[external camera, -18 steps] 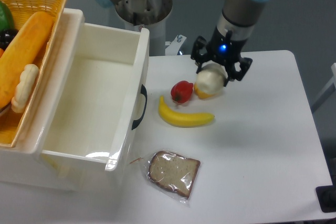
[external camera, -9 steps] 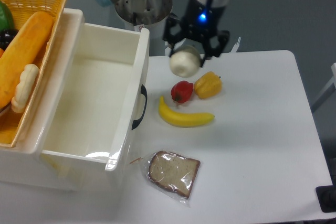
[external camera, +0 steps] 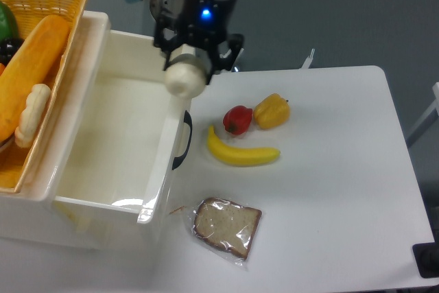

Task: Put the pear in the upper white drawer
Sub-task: 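Lower the pear into the drawer and open the gripper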

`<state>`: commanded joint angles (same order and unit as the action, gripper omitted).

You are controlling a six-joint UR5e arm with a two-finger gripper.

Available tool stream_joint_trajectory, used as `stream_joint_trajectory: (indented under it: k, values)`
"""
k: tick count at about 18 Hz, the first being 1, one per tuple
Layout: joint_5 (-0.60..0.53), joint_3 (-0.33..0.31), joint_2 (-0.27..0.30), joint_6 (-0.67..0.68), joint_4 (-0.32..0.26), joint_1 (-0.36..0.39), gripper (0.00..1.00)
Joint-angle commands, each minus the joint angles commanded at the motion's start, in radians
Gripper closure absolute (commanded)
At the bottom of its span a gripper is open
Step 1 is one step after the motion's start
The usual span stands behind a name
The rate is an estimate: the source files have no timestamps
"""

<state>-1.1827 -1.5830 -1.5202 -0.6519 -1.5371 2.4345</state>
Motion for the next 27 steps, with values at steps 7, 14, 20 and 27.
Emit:
stream_joint_trajectory:
  k: [7, 14, 20, 27]
  values:
    - [-0.002, -0.003, -0.014, -0.003, 0.002, -0.045, 0.16]
    - [0.000, -0.003, -0.017, -0.006, 0.003, -0.046, 0.00]
    - [-0.037, 0.003, -0.014, -0.020, 0.014, -0.031, 0.00]
    - [-0.199, 0.008, -0.026, -0.124, 0.054, 0.032, 0.00]
